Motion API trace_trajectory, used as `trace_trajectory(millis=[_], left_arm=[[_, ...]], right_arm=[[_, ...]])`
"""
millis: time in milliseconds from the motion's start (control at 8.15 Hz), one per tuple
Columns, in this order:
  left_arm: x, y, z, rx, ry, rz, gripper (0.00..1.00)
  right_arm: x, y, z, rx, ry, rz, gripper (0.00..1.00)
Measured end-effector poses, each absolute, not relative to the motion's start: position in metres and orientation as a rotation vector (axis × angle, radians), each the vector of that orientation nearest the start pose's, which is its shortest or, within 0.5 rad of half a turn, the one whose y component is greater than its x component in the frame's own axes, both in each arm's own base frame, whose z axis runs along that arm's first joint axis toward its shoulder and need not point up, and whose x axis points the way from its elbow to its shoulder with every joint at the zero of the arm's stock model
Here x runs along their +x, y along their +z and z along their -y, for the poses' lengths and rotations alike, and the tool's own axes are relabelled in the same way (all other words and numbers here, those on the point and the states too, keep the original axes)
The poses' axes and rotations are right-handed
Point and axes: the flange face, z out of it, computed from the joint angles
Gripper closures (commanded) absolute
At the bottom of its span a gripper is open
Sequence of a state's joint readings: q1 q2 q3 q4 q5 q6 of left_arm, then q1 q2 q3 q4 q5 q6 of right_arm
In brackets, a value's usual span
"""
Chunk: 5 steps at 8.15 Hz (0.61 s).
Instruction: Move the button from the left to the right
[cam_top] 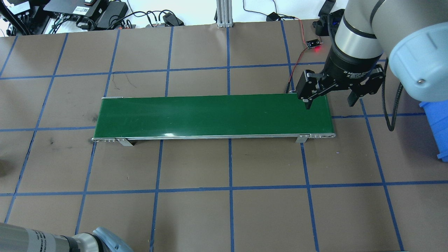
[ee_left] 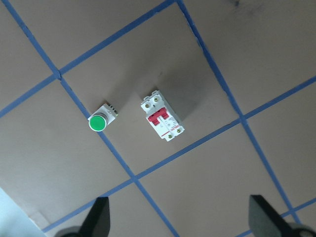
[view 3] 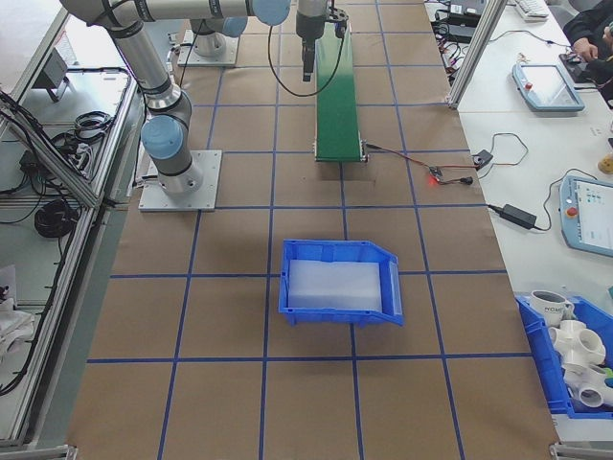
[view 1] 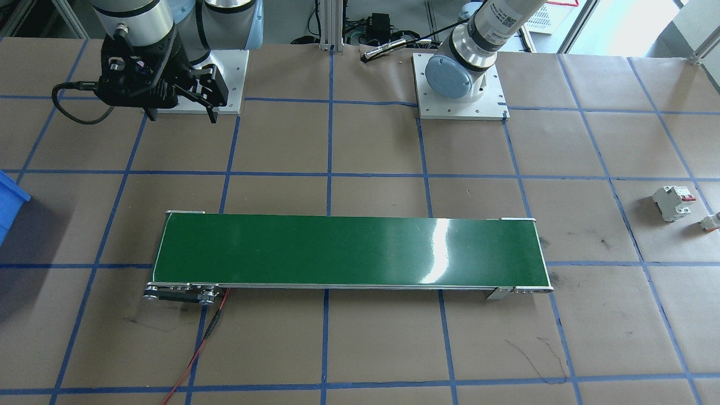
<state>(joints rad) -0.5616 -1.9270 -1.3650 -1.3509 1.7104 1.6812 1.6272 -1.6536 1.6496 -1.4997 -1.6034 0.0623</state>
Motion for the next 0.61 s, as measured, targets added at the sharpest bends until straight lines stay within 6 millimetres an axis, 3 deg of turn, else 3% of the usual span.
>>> trace_trajectory(millis=[368, 613], left_arm=[[0.512, 0.356, 0.451, 1.322, 0.125, -2.794, 0.00], [0.530, 0.323, 0.445, 1.580, 0.116, -2.718, 0.00]], right_arm=[[0.155, 0.480, 0.442, 0.007, 0.109, -3.176, 0.00], [0.155, 0.480, 0.443, 0.006, 0.111, -3.180, 0.00]])
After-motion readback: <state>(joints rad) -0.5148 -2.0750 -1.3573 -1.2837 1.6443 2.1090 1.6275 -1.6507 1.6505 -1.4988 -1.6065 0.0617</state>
